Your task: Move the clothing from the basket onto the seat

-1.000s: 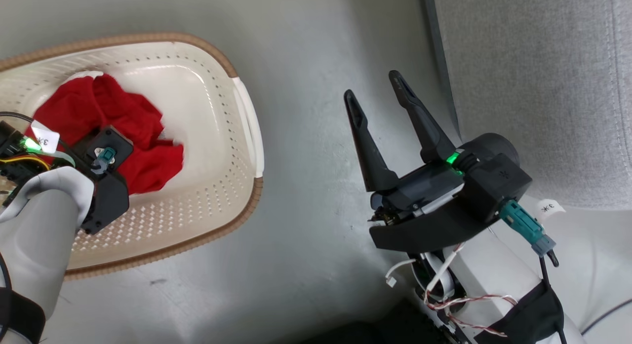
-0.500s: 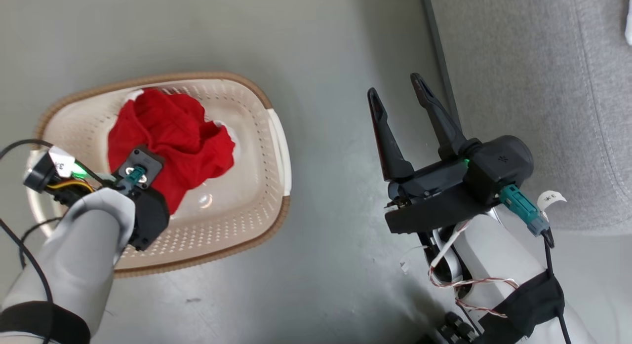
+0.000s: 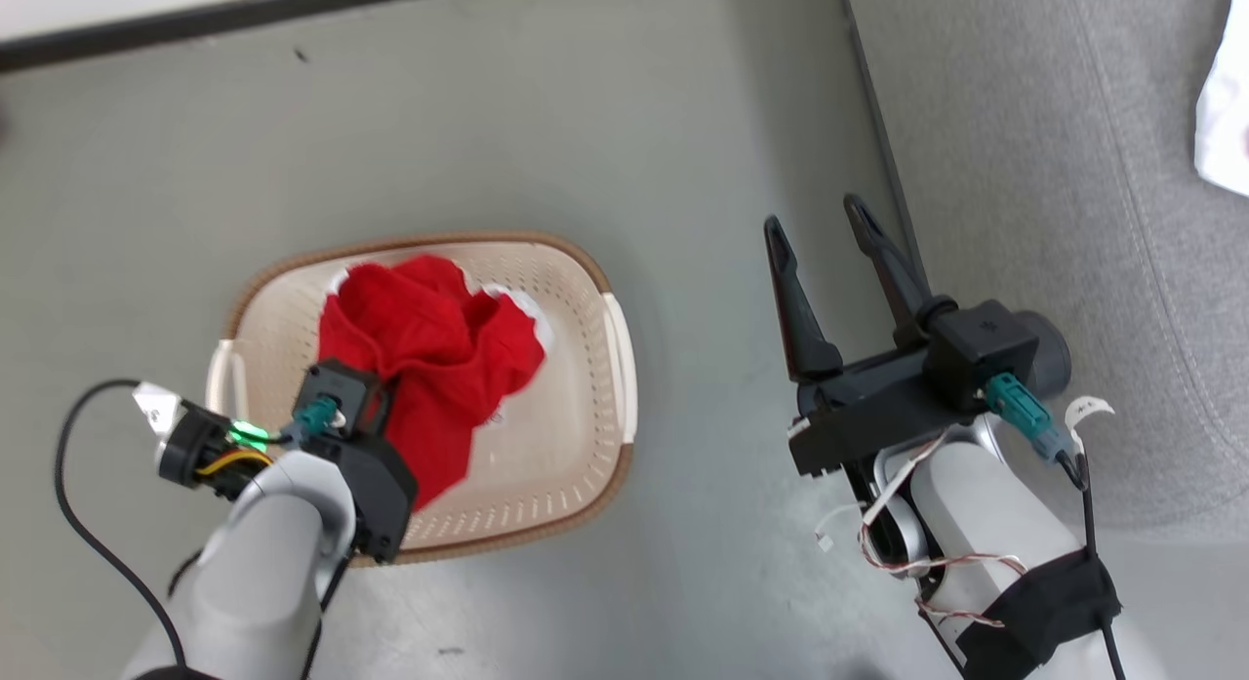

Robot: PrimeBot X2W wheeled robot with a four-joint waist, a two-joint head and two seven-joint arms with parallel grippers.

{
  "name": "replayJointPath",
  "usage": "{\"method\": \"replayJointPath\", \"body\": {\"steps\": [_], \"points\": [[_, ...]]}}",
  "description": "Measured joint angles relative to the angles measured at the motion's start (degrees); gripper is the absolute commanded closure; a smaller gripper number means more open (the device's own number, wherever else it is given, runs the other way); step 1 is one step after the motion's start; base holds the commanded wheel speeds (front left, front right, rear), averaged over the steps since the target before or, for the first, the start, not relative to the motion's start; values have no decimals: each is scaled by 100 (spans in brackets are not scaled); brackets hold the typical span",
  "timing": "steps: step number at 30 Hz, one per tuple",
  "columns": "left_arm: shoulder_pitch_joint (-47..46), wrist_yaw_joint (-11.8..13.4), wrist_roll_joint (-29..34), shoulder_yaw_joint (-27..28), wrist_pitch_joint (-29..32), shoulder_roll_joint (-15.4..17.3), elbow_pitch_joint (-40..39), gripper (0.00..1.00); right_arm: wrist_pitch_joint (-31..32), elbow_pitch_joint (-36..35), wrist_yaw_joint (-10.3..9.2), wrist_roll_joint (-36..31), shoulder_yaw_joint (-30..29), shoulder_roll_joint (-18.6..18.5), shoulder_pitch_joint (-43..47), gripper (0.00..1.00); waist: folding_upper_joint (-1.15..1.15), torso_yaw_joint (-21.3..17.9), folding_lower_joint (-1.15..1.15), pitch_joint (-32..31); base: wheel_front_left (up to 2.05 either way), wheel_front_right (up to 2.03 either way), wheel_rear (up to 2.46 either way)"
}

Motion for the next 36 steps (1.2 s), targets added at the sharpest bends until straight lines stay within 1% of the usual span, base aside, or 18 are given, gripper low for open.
{"method": "replayJointPath", "body": {"steps": [6,9,17,23,29,32,36], "points": [[300,-4,-163,131,-9,-154,-167,100,0,274,0,-101,-87,-1,138,0,0,194,0,-498,0,0,0],[420,-4,-379,274,-35,-192,-314,100,0,388,0,-101,-116,-2,165,0,0,286,0,-748,0,0,0],[769,-5,-653,524,-37,-305,-737,100,0,560,0,-98,-224,-8,492,0,0,514,-1,-1379,0,0,0],[995,-5,-793,758,-37,-282,-1065,100,0,628,12,-78,-259,-30,612,0,0,681,0,-1777,0,0,0],[1234,-5,-913,1012,-37,-280,-1506,100,0,711,115,-29,-305,-103,660,0,0,813,-1,-2125,0,0,0],[1311,0,-998,1100,-37,-282,-1669,100,0,725,120,-22,-311,-114,739,0,0,847,0,-2230,0,0,0],[1449,10,-1050,1291,-37,-264,-1985,100,0,768,212,69,-316,-124,859,0,0,911,0,-2431,0,0,0]]}}
